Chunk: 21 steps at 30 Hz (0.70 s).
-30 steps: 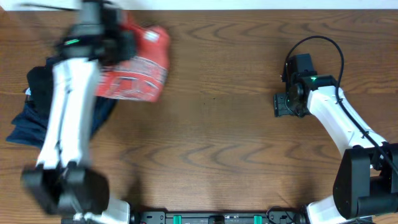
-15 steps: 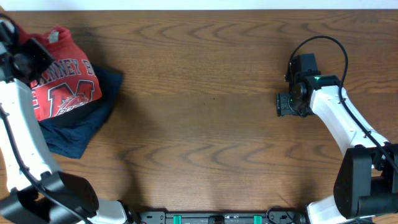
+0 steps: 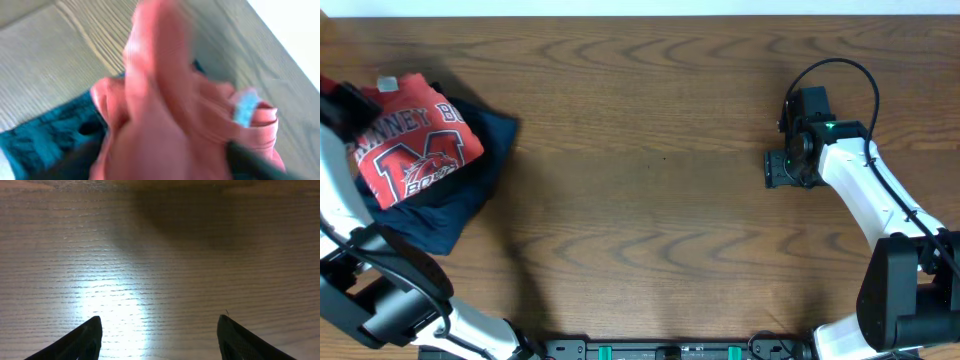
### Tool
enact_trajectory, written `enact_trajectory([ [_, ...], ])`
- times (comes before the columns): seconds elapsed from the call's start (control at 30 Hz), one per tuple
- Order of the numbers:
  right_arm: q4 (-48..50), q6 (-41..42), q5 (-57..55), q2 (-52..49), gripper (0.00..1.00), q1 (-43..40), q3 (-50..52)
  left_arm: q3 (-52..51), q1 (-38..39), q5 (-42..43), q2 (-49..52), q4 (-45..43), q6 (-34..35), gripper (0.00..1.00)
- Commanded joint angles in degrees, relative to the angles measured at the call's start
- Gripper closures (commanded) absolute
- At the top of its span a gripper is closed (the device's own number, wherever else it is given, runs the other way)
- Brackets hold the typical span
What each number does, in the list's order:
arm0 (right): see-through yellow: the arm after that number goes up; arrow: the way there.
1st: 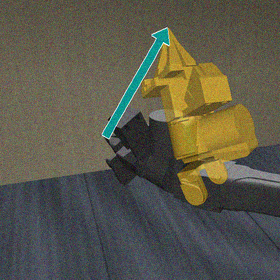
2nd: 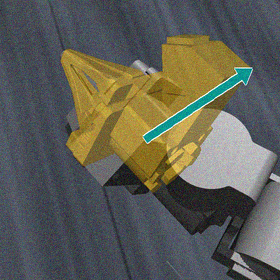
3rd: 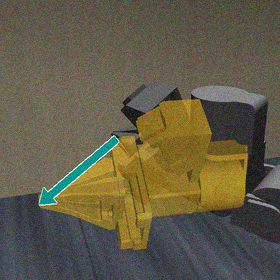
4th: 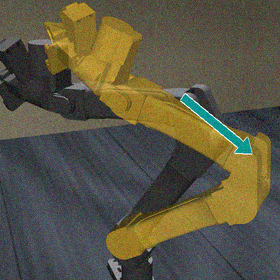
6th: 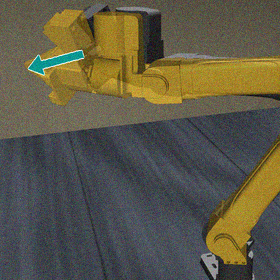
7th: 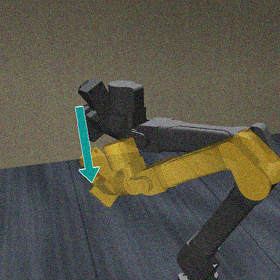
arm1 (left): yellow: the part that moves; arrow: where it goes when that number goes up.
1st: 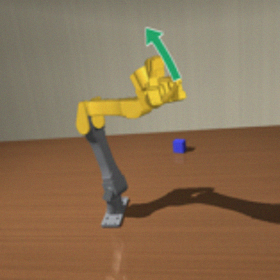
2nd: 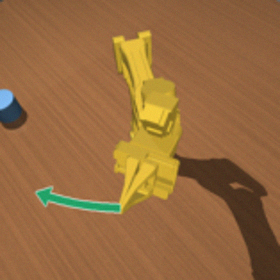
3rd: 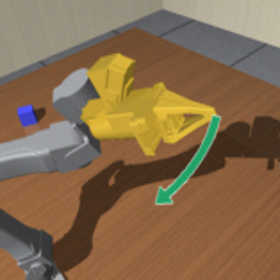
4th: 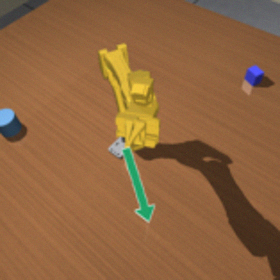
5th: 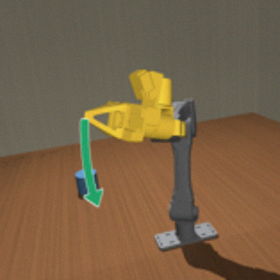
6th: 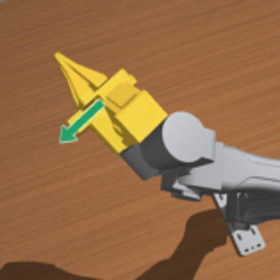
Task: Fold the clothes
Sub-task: 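Carry the shirt left and place it on the dark garment stack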
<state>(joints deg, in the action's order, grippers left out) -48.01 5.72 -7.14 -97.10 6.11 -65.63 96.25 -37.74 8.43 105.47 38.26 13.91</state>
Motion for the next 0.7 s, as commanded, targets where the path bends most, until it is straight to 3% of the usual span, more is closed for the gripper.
enact_trajectory([
  [0.0,0.07,-0.22,-0.37,0.31,0.28,-0.59,-0.81,2.25,-2.29,3.06,-2.25,-1.01,2.67,0.02],
  [0.23,0.66,-0.2,-0.37,0.31,0.28,-0.59,-0.81,5.46,-1.92,16.7,-8.13,-5.01,1.64,0.02],
  [0.47,0.63,-0.2,-0.35,0.31,0.27,-0.59,-0.81,3.1,1.07,16.76,-6.08,-0.52,1.64,0.02],
  [0.67,0.39,-0.2,-0.37,0.31,0.27,-0.59,-0.81,-3.89,4.9,16.63,1.68,-0.2,1.55,0.02],
])
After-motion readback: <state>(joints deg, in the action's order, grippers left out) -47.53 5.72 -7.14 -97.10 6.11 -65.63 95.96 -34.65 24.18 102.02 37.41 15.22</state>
